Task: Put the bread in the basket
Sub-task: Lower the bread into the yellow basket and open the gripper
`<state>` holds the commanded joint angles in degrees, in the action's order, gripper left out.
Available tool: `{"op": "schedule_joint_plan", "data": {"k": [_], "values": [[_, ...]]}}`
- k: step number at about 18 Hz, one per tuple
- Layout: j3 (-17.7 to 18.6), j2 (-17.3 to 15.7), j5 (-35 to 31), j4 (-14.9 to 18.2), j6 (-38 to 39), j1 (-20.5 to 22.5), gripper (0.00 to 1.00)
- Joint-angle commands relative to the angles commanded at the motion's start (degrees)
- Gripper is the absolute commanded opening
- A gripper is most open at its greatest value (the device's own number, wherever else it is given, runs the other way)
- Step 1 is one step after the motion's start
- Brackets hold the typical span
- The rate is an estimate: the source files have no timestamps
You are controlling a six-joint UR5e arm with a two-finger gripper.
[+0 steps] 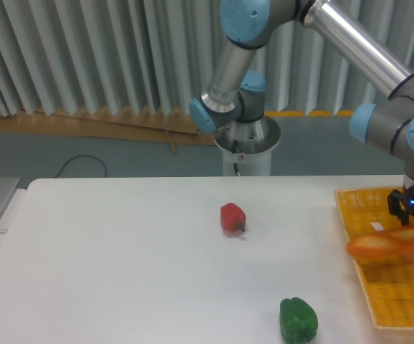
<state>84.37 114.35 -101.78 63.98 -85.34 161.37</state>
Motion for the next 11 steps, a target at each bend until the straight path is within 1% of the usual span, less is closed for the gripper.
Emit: {"op": "schedule_joint_plan", "data": {"k": [5, 10, 11], "values": [[0.44, -1.32, 0.09, 0.09, -0.26, -0.17, 1.0], [2.63, -5.45, 0.0, 0.35, 0.53, -3.16, 1.0], [2.72, -5.54, 0.0, 0.53, 0.7, -4.12, 1.0]]}}
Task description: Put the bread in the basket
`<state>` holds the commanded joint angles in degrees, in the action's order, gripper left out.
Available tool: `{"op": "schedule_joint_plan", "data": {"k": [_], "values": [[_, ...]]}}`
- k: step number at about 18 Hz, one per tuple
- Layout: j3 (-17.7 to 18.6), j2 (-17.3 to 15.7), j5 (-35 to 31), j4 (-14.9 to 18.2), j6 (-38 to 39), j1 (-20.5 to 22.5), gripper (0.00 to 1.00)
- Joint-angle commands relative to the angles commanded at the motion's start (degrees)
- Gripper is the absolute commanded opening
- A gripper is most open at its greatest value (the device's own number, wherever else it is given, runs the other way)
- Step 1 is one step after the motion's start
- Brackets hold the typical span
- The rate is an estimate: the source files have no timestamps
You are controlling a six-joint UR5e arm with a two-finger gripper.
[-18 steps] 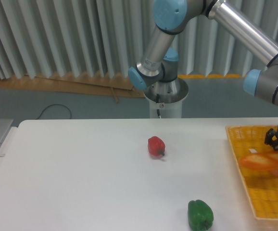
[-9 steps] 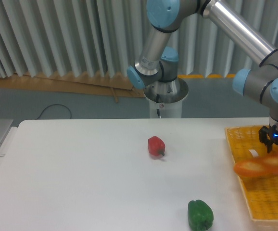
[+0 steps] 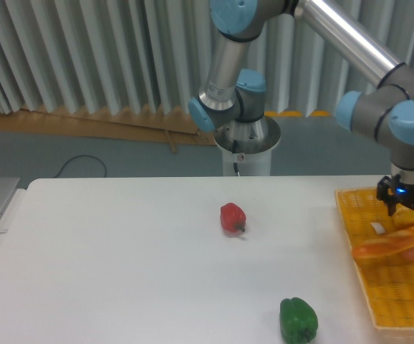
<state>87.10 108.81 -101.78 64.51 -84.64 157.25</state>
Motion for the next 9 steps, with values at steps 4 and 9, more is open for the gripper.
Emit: {"op": "schedule_joint_plan", "data": {"k": [4, 9], "values": [[-0.35, 0.08, 1.4, 0.7, 0.09, -4.83, 1.0], [-0.53, 0.7, 0.88, 2.37, -0.7, -7.39, 1.0]]}}
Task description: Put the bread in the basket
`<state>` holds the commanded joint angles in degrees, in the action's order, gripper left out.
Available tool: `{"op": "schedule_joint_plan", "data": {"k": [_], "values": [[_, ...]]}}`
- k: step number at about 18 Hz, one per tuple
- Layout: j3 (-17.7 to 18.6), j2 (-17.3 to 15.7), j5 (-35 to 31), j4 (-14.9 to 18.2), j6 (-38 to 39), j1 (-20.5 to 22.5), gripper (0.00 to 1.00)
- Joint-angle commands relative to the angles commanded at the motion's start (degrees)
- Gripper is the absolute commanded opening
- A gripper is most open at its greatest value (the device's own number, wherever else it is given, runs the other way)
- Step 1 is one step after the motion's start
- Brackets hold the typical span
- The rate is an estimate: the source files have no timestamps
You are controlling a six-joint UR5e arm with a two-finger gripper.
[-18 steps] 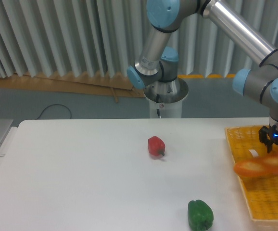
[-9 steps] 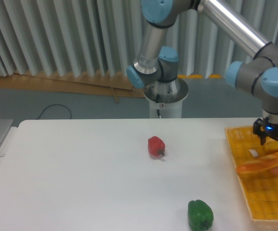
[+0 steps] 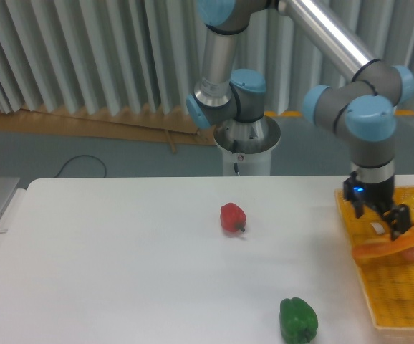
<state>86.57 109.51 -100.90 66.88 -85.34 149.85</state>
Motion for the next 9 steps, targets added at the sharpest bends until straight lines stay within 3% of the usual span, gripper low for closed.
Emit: {"op": "schedule_joint_plan", "data": {"k": [9], "values": [[1.05, -0.61, 1.92, -0.17, -5.98, 0.0, 1.0]]}}
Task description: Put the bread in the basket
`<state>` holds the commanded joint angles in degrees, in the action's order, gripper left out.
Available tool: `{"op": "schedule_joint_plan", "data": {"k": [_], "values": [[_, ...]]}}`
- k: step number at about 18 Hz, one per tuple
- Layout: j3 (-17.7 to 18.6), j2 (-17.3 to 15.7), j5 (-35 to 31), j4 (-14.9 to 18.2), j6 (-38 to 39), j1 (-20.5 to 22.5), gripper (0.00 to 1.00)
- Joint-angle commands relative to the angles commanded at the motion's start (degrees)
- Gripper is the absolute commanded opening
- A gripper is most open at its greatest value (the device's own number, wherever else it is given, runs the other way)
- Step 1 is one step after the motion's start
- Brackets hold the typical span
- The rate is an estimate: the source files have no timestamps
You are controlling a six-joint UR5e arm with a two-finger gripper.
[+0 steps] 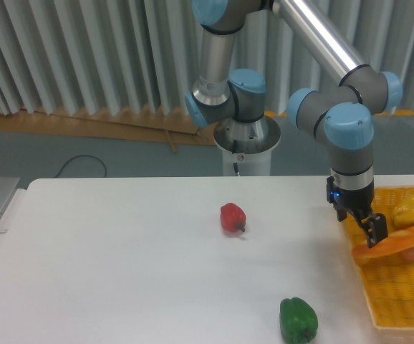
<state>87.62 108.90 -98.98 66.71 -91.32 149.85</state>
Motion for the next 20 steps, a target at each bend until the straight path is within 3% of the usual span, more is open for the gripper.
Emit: {"op": "schedule_joint_plan", "data": {"k": [3, 5, 14, 17, 20], "values": [[1.84, -0.26, 11.84, -0.44, 0.7, 1.84, 1.0], [2.9, -2.28, 15.91, -1.05, 0.79, 3.77, 1.0], [3.87, -2.55, 14.08, -1.58, -0.26, 3.69, 1.0], [3.78, -2.64, 6.36, -1.5, -6.31, 2.9, 1.0], [3.96, -2.73, 5.73, -1.32, -6.94, 2.12, 1.0]]}}
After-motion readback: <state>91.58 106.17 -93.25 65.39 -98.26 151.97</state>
